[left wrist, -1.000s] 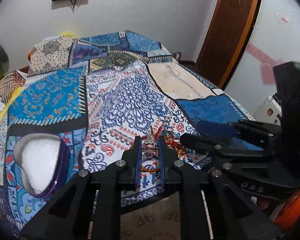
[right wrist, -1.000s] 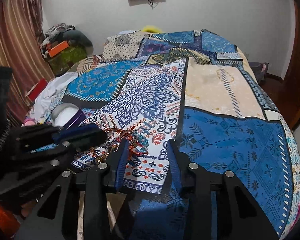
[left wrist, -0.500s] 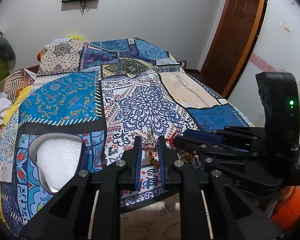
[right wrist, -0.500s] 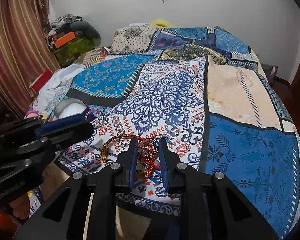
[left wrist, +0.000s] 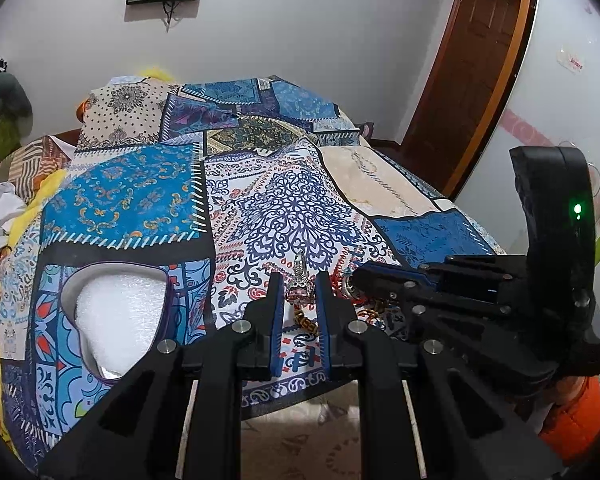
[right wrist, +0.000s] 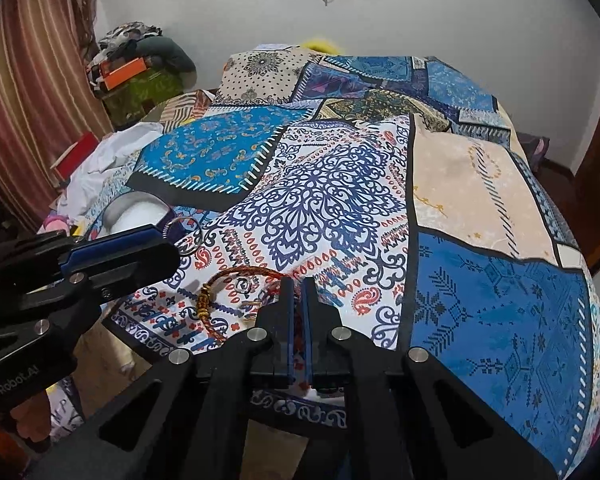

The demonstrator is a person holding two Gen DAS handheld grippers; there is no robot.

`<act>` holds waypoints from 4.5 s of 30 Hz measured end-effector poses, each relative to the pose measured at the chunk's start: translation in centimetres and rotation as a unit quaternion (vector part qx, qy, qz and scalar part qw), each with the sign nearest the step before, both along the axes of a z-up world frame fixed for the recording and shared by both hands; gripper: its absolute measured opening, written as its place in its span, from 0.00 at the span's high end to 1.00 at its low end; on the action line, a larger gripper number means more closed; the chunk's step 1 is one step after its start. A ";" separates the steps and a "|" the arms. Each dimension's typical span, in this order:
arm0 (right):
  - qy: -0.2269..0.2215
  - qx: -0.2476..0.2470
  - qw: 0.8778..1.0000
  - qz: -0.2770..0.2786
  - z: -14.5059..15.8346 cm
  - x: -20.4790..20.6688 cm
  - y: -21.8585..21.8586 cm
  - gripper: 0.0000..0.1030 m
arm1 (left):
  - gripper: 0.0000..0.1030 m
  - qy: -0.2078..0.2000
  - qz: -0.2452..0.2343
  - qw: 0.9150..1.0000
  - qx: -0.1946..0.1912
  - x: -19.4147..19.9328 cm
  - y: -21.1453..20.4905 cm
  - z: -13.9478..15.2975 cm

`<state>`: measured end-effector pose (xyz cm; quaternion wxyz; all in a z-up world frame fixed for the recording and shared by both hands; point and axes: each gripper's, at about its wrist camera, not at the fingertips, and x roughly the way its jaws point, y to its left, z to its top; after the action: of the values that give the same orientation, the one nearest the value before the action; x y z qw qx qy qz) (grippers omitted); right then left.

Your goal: Organize jewelry

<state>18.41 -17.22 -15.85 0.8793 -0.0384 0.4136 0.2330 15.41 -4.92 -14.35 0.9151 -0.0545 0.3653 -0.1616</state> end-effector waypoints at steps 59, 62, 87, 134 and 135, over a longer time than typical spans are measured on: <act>-0.042 0.032 0.997 -0.058 2.9 -1.3 -3.7 0.94 | 0.74 0.071 0.001 0.997 -0.003 1.1 0.1 -3.5; -0.044 0.037 0.996 -0.062 3.1 -1.3 -4.1 0.94 | 0.73 0.070 0.000 0.998 -0.001 1.5 -0.2 -3.6; 0.024 0.033 0.997 -0.062 -0.1 -1.8 -6.6 0.94 | 0.89 0.051 0.010 0.999 -0.003 2.0 0.1 -4.0; -0.062 -0.012 0.998 -0.032 3.9 -2.0 -2.9 0.81 | 0.90 0.001 0.004 1.000 0.017 -2.1 0.2 -0.1; -0.065 -0.008 0.997 -0.030 4.3 -2.1 -2.6 0.81 | 0.90 -0.002 0.007 1.000 0.017 -2.2 0.4 0.1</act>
<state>16.27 -19.86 -11.60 0.9108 -0.0484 0.3582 0.1996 13.20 -4.50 -14.24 0.9177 -0.0414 0.3658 -0.1492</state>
